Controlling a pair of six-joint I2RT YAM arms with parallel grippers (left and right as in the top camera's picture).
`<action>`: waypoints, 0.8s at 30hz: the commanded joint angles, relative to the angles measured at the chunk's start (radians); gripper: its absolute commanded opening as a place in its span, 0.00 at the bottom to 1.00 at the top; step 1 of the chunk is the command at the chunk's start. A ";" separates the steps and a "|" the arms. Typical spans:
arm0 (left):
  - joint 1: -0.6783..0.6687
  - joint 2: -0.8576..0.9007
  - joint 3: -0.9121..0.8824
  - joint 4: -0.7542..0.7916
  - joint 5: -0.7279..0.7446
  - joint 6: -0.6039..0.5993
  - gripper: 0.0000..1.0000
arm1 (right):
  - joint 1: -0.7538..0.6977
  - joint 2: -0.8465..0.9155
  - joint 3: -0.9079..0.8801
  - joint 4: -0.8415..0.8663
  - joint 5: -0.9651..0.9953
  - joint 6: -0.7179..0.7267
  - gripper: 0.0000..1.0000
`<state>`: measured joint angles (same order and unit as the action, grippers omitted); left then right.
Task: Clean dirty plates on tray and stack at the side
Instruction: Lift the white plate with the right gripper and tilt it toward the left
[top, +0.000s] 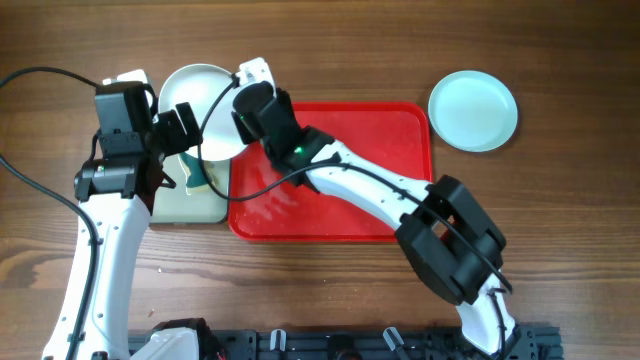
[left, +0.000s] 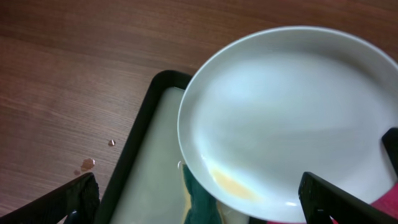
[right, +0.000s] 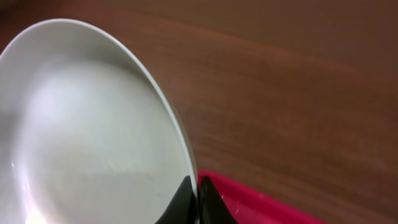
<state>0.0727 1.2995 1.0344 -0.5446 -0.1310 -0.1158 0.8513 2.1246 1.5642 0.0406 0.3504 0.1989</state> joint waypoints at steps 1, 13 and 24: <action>0.005 0.002 0.013 0.002 -0.011 0.004 1.00 | 0.011 -0.001 0.019 0.144 0.168 -0.267 0.04; 0.005 0.002 0.013 0.002 -0.011 0.004 1.00 | 0.106 -0.001 0.019 0.501 0.181 -0.839 0.04; 0.005 0.002 0.013 0.002 -0.011 0.004 1.00 | 0.133 -0.001 0.019 0.600 0.181 -0.985 0.04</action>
<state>0.0780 1.2995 1.0344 -0.5449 -0.1371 -0.1158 0.9775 2.1262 1.5688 0.6296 0.5251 -0.7547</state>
